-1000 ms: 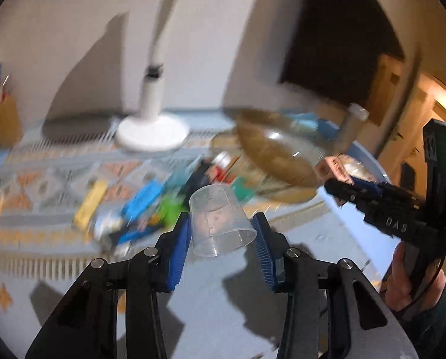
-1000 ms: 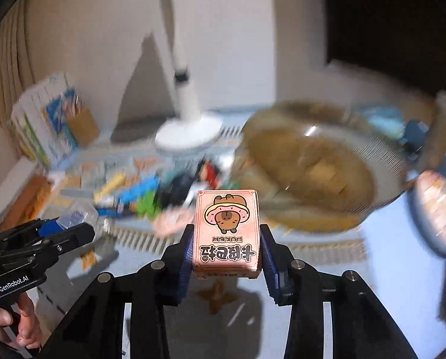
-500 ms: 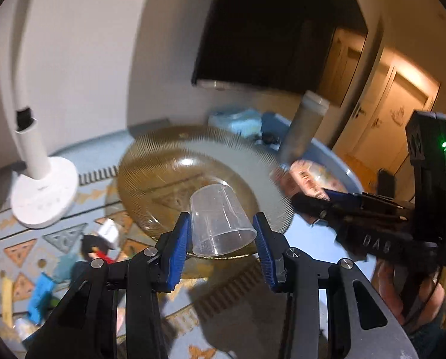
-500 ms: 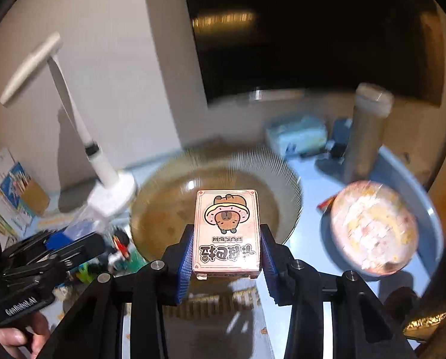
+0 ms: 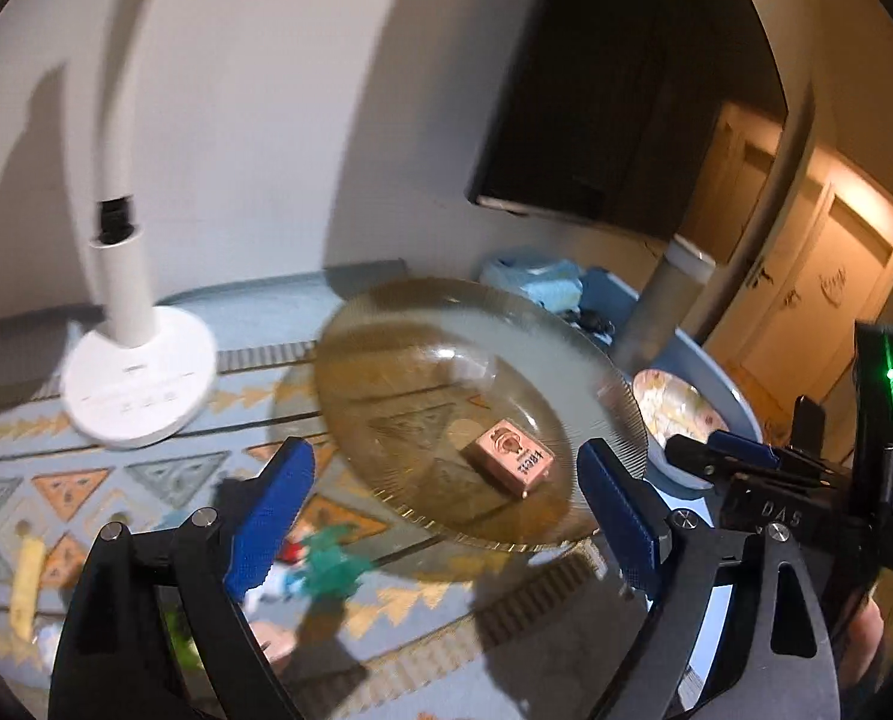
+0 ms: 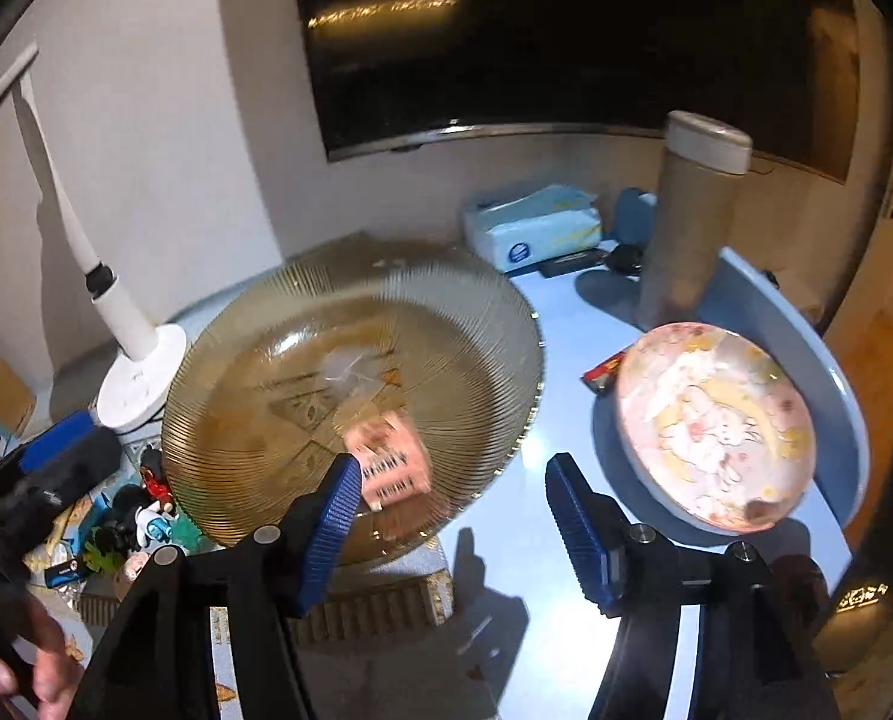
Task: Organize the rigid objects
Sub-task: 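Carry both into the amber glass bowl and open both tools, then move both tools back toward the scattered objects on the rug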
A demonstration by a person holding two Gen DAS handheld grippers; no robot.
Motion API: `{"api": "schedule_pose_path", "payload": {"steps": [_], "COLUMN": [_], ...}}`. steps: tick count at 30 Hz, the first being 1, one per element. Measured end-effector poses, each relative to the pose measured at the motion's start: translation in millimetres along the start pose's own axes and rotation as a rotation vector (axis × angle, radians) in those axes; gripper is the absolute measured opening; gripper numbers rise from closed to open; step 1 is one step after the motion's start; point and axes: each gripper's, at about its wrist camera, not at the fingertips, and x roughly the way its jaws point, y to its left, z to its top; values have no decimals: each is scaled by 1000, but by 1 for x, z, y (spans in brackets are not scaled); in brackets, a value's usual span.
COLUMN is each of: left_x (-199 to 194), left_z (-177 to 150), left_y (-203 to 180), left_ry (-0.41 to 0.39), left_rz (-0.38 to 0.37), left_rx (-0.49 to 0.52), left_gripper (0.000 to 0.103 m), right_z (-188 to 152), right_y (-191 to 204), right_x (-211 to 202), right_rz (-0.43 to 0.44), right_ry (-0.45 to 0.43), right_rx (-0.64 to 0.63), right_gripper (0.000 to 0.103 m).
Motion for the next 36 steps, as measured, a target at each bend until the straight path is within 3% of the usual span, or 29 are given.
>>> {"api": "schedule_pose_path", "payload": {"steps": [4,10,12,14,21,27,30,34,36], "left_x": [-39,-115,-143,-170,-228,-215,-179,-123,-98], "left_z": [-8,-25,-32,-39,-72,-97,-102,-104,-101], "left_y": [15,24,33,44,107,161,183,216,227], "left_ry": [-34,-138,-178,-215,-260,-163,-43,111,167], "left_rz": [8,77,114,146,247,294,325,294,279], "left_rx": [-29,10,13,2,-103,-143,-100,-46,-40], "left_gripper": [89,89,89,89,94,94,94,93,87], "right_z": [-6,-19,-26,-33,-63,-92,-104,-116,-121], "right_y": [3,41,60,76,141,183,198,209,210], "right_x": [-17,-51,-64,-74,-85,-59,-39,-7,10], "right_rz": [56,152,183,206,265,287,280,303,281], "right_ry": [-7,-20,-33,-49,-38,63,112,186,219], "right_rx": [31,-9,-39,-58,-169,-244,-274,-255,-238], "right_gripper": [64,65,72,87,87,87,87,86,84]}}
